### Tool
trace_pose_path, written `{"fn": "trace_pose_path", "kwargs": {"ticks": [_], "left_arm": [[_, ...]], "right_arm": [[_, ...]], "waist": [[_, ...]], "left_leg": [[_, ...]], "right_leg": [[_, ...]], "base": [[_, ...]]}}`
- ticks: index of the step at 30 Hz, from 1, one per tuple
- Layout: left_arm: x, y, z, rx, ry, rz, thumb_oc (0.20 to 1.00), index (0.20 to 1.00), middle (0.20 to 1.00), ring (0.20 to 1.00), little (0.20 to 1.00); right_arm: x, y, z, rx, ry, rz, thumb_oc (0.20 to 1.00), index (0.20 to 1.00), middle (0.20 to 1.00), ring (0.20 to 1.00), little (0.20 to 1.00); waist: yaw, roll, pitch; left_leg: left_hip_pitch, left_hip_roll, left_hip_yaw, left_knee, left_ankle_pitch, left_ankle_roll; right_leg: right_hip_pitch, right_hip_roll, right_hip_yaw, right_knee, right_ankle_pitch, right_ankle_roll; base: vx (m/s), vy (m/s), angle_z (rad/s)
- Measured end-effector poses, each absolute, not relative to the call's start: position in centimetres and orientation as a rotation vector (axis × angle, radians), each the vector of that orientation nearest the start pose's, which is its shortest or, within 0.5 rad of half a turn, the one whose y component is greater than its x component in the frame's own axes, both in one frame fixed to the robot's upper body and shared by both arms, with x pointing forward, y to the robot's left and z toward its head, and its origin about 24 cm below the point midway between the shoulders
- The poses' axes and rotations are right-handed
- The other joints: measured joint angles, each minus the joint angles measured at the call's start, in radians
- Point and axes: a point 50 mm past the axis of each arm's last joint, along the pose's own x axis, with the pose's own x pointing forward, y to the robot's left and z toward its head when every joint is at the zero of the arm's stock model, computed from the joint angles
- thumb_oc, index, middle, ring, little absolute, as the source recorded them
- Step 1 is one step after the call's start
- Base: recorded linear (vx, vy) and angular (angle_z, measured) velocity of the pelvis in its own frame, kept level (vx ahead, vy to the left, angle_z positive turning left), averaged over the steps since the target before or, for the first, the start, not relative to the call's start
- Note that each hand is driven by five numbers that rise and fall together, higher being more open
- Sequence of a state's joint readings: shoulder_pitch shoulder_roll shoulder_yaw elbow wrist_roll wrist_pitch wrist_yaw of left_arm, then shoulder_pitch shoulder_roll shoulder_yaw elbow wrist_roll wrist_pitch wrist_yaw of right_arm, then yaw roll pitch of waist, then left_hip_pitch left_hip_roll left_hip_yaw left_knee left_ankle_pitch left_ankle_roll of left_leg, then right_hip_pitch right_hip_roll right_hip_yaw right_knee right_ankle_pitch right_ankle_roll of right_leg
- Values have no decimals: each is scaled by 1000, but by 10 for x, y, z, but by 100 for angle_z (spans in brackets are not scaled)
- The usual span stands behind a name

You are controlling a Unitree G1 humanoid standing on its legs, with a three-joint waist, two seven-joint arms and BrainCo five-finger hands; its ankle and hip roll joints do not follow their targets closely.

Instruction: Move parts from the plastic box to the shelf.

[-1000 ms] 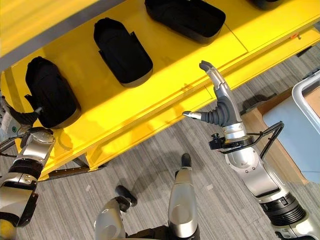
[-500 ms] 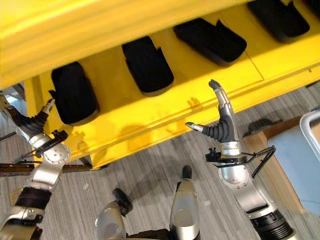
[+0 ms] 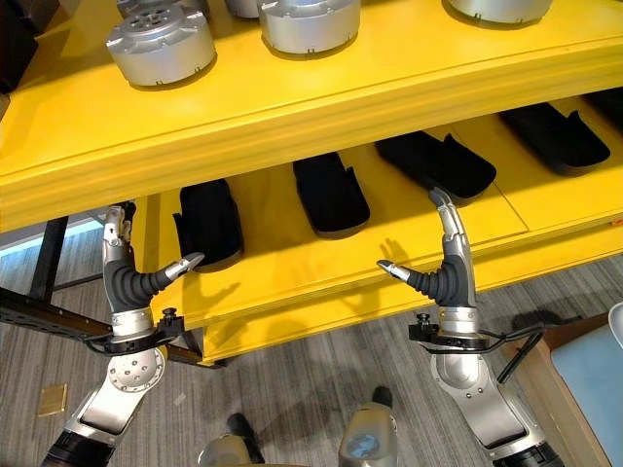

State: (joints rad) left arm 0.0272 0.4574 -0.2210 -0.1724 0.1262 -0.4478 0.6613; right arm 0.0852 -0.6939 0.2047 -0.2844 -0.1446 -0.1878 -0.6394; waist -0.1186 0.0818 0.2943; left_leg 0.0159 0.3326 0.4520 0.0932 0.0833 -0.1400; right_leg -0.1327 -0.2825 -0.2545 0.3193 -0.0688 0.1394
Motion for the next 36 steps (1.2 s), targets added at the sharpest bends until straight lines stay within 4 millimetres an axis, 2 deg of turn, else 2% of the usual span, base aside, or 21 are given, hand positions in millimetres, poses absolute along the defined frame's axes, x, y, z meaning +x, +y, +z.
{"fn": "trace_pose_path", "kwargs": {"ticks": [2,7,9,12,13,15,17,19,22,23,24,25,26,27,28,29,30,31,32,33,36], "left_arm": [[221,172,114,309,-644,141,1000,1000,1000,1000,1000],[220,167,108,248,-594,86,1000,1000,1000,1000,1000],[219,166,110,262,-624,86,1000,1000,1000,1000,1000],[222,165,121,296,-712,103,1000,1000,1000,1000,1000],[225,163,124,289,-729,102,1000,1000,1000,1000,1000],[226,165,127,270,-726,99,1000,1000,1000,1000,1000],[225,166,122,242,-682,88,1000,1000,1000,1000,1000],[222,161,113,228,-623,41,1000,1000,1000,1000,1000],[222,160,108,211,-592,18,1000,1000,1000,1000,1000],[222,160,108,216,-590,16,1000,1000,1000,1000,1000],[222,160,107,222,-587,10,1000,1000,1000,1000,1000],[222,160,106,229,-584,6,1000,1000,1000,1000,1000],[222,161,107,269,-594,16,1000,1000,1000,1000,1000],[223,163,108,311,-602,33,1000,1000,1000,1000,1000],[225,165,108,324,-587,53,1000,1000,1000,1000,1000],[227,166,105,327,-560,66,1000,1000,1000,1000,1000],[228,167,101,328,-541,75,1000,1000,1000,1000,1000],[228,172,93,346,-507,95,1000,1000,1000,1000,1000],[228,172,93,346,-507,95,1000,1000,1000,1000,1000],[225,181,88,363,-479,128,1000,1000,1000,1000,1000],[220,195,88,385,-465,177,1000,1000,1000,1000,1000]], "right_arm": [[222,-214,119,-662,-528,-278,1000,1000,1000,1000,1000],[223,-223,122,-717,-586,-386,1000,1000,1000,1000,1000],[226,-225,125,-718,-605,-413,1000,1000,1000,1000,1000],[234,-227,132,-786,-649,-405,1000,1000,1000,1000,1000],[234,-226,132,-801,-656,-387,1000,1000,1000,1000,1000],[233,-221,129,-823,-660,-319,1000,1000,1000,1000,1000],[233,-221,130,-837,-661,-277,1000,1000,1000,1000,1000],[227,-226,131,-857,-648,-231,1000,1000,1000,1000,1000],[220,-223,115,-839,-574,-175,1000,1000,1000,1000,1000],[218,-222,110,-826,-549,-174,1000,1000,1000,1000,1000],[214,-221,103,-799,-515,-184,1000,1000,1000,1000,1000],[211,-220,97,-780,-486,-183,1000,1000,1000,1000,1000],[209,-220,93,-768,-470,-182,1000,1000,1000,1000,1000],[208,-218,91,-746,-460,-183,1000,1000,1000,1000,1000],[209,-216,90,-719,-449,-171,1000,1000,1000,1000,1000],[209,-212,88,-711,-444,-148,1000,1000,1000,1000,1000],[209,-207,87,-705,-449,-118,1000,1000,1000,1000,1000],[208,-198,83,-686,-441,-71,1000,1000,1000,1000,1000],[208,-198,83,-686,-441,-71,1000,1000,1000,1000,1000],[205,-193,79,-666,-426,-52,1000,1000,1000,1000,1000],[204,-198,81,-675,-433,-63,1000,1000,1000,1000,1000]], "waist": [[2,-14,-5],[2,-22,-6],[4,-25,-5],[23,-40,-4],[26,-44,-6],[29,-63,-12],[26,-72,-23],[15,-64,-55],[25,-88,-69],[21,-98,-65],[21,-109,-59],[25,-110,-58],[23,-102,-60],[19,-98,-62],[12,-97,-63],[4,-88,-68],[2,-73,-76],[4,-55,-83],[4,-55,-83],[28,-72,-79],[54,-89,-74]], "left_leg": [[0,5,-11,-30,15,17],[-19,17,-24,-42,41,27],[-24,22,-25,-46,62,46],[-24,44,-45,-60,190,89],[-24,52,-61,-60,226,83],[-24,79,-87,-76,352,68],[-16,91,-103,-106,437,146],[-25,107,-83,-113,438,147],[-64,68,-78,-66,437,147],[-96,59,-75,-11,406,122],[-125,14,-75,69,285,58],[-138,-49,-64,118,169,60],[-137,-103,-34,141,81,73],[-122,-173,7,137,20,90],[-105,-231,64,131,-36,135],[-95,-273,87,109,-67,158],[-95,-295,86,69,-77,159],[-77,-293,58,20,-108,184],[-77,-293,58,20,-108,184],[-57,-302,31,-17,-115,215],[-40,-314,24,-31,-110,221]], "right_leg": [[-20,6,-3,29,-36,-8],[-81,5,-7,140,-95,-27],[-102,9,-6,172,-115,-39],[-123,33,-7,227,-166,-75],[-122,40,-8,240,-180,-86],[-116,64,-22,252,-211,-121],[-95,93,-46,264,-232,-154],[-109,106,-71,293,-273,-188],[-99,103,-93,275,-280,-207],[-84,89,-113,247,-268,-223],[-54,82,-123,197,-245,-222],[-14,91,-141,114,-203,-214],[28,107,-156,33,-159,-207],[70,114,-179,-38,-125,-203],[110,128,-194,-91,-104,-192],[132,141,-197,-113,-96,-183],[132,158,-196,-112,-98,-178],[132,191,-187,-115,-104,-172],[132,191,-187,-115,-104,-172],[122,201,-153,-123,-102,-169],[136,203,-115,-166,-90,-150]], "base": [[-96,-175,8],[-76,-184,5],[-40,-154,2],[-7,-310,-7],[95,-337,6],[126,-279,4],[48,-338,14],[31,-222,30],[12,-168,26],[30,-149,46],[41,-122,42],[47,-89,36],[51,-54,28],[64,-40,28],[73,-25,27],[108,-7,18],[127,30,6],[111,30,-4],[63,40,-22],[35,20,-22],[33,28,-14]]}}
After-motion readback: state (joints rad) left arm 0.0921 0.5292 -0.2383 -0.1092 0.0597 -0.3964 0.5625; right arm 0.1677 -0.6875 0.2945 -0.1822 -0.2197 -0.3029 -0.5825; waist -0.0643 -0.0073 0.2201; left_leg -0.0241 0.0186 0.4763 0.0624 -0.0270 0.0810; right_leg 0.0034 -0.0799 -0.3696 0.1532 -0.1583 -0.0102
